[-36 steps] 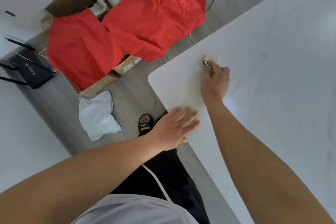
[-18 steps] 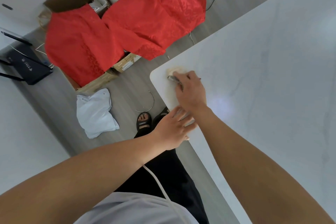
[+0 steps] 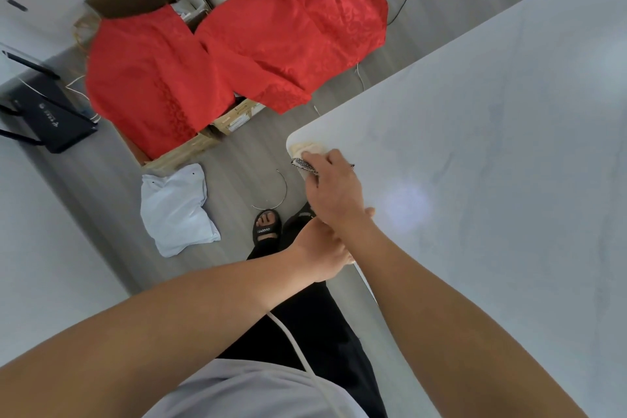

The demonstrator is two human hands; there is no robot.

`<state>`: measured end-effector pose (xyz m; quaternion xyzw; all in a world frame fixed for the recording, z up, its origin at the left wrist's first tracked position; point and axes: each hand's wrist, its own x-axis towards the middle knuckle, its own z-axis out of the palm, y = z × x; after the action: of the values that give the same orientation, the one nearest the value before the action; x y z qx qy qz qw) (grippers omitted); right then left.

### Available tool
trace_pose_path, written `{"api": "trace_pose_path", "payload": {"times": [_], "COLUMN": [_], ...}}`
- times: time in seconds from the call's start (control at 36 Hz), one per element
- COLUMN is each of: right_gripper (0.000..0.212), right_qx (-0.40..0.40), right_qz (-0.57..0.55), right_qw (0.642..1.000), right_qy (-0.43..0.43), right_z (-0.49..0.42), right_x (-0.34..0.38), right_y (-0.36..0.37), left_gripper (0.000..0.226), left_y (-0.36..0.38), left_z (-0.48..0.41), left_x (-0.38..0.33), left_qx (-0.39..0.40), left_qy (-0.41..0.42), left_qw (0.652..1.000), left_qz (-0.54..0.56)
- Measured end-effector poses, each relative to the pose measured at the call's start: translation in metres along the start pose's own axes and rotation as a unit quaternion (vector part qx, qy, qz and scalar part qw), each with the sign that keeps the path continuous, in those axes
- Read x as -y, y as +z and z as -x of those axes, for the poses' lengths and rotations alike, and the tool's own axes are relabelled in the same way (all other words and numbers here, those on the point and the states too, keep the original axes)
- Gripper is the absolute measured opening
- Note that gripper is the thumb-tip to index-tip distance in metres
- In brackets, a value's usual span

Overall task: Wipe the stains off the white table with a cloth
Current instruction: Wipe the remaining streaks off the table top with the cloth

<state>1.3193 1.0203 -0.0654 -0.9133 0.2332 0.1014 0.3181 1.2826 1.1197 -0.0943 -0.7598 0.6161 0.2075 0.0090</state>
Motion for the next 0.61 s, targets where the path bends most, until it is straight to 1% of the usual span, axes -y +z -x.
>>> {"api": "trace_pose_path", "payload": {"times": [0.11,0.17,0.19,0.22,0.25,0.28,0.31,0.33,0.36,0.39,0.44,0.47,0.5,0.53,0.58,0.61], "right_gripper": [0.043,0.044,0.042,0.038,0.033,0.031,0.032,0.032,0.031,0.029,0.023,0.022,0.021,0.017,0.004,0.006], "right_qx": [0.063,0.11,0.135,0.158,0.174,0.177,0.162,0.137,0.106,0.076,0.019,-0.012,-0.046,-0.084,-0.15,-0.174], "right_qz": [-0.022,-0.044,-0.074,-0.127,-0.203,-0.291,-0.374,-0.434,-0.473,-0.496,-0.517,-0.514,-0.495,-0.456,-0.332,-0.263], "right_qw": [0.998,0.993,0.988,0.979,0.961,0.934,0.9,0.87,0.849,0.836,0.823,0.825,0.836,0.857,0.909,0.928], "right_qy": [0.021,0.016,0.017,0.032,0.064,0.108,0.153,0.188,0.21,0.222,0.234,0.235,0.233,0.225,0.201,0.197], "right_z": [-0.001,-0.004,-0.005,-0.005,-0.008,-0.01,-0.015,-0.02,-0.027,-0.034,-0.05,-0.058,-0.066,-0.073,-0.088,-0.094], "right_x": [0.008,0.015,0.018,0.021,0.024,0.025,0.024,0.022,0.018,0.012,-0.008,-0.02,-0.033,-0.047,-0.071,-0.08], "right_y": [0.0,-0.004,-0.006,-0.009,-0.012,-0.017,-0.023,-0.031,-0.04,-0.052,-0.077,-0.09,-0.102,-0.112,-0.13,-0.138], "left_gripper": [0.062,0.06,0.056,0.048,0.033,0.02,0.027,0.04,0.054,0.064,0.072,0.072,0.072,0.072,0.072,0.072], "left_y": [-0.002,-0.001,0.001,0.0,-0.002,0.0,0.001,0.002,0.001,-0.003,-0.006,-0.001,-0.004,-0.001,-0.001,-0.002], "left_z": [0.001,-0.001,-0.002,-0.003,-0.003,-0.003,-0.002,-0.004,-0.002,-0.003,-0.001,-0.001,-0.001,-0.002,-0.001,-0.001], "left_x": [-0.002,0.0,0.0,-0.001,0.0,0.0,0.002,0.002,0.002,0.002,0.0,-0.001,-0.001,0.0,0.001,0.002], "left_qx": [-0.058,-0.042,-0.025,-0.004,0.017,0.036,0.061,0.04,0.028,0.0,-0.002,0.009,0.013,0.007,-0.007,-0.003], "left_qy": [-0.013,0.006,0.009,0.027,0.049,0.068,0.058,0.054,0.04,0.024,0.014,0.019,0.019,0.023,0.022,0.025], "left_qw": [0.998,0.999,0.999,1.0,0.998,0.997,0.996,0.998,0.999,1.0,1.0,1.0,1.0,1.0,0.999,0.999], "left_qz": [-0.026,-0.033,-0.035,-0.011,-0.027,-0.024,-0.016,-0.006,-0.009,-0.004,0.0,0.01,0.021,0.018,0.023,0.031]}}
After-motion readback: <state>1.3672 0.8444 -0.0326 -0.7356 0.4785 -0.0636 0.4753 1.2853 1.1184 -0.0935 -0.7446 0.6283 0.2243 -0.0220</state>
